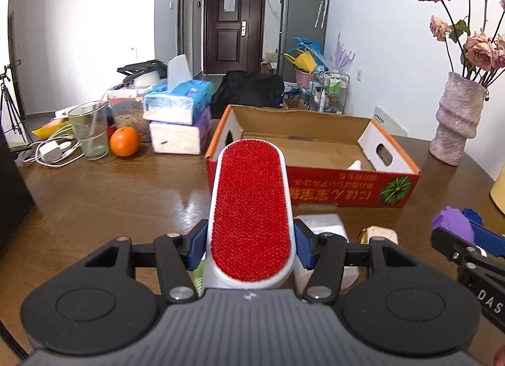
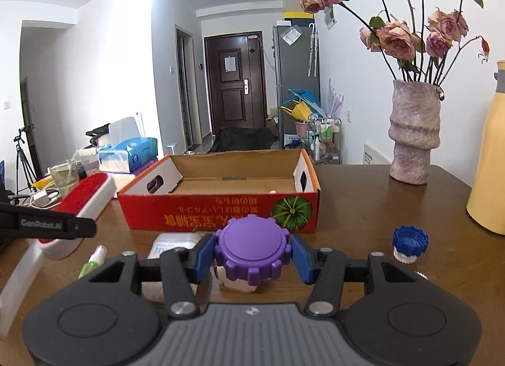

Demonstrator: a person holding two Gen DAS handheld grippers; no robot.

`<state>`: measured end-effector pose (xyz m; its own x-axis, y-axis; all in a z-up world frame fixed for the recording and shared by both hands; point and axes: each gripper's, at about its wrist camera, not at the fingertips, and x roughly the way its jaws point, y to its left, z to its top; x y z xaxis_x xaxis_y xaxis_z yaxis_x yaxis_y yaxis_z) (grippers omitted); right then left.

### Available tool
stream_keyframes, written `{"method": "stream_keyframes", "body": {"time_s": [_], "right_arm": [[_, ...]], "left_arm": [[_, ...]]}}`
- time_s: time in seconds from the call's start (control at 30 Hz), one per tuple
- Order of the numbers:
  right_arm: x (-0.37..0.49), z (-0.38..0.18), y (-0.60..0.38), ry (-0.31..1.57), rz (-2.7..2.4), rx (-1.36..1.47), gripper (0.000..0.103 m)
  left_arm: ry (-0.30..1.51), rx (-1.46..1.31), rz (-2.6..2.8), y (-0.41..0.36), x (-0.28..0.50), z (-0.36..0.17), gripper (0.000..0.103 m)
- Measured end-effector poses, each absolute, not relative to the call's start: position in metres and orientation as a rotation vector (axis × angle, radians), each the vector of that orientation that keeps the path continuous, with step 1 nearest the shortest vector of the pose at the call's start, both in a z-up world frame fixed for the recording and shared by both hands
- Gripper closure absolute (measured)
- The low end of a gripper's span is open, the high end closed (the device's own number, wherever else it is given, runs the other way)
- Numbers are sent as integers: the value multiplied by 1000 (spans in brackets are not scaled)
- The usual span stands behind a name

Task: Organize rigid objects
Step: 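Carry the lint brush and purple cap toward the cardboard box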

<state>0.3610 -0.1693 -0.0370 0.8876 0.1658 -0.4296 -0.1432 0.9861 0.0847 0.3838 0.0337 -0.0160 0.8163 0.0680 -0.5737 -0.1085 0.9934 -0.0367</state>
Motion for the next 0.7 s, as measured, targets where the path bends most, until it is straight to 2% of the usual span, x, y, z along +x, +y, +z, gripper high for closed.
{"method": "stream_keyframes", "body": {"time_s": [0.7], "right_arm": [[446, -22, -159, 391, 174, 62, 51]], "left_arm": [[586, -115, 92, 17, 460, -1, 46]]}}
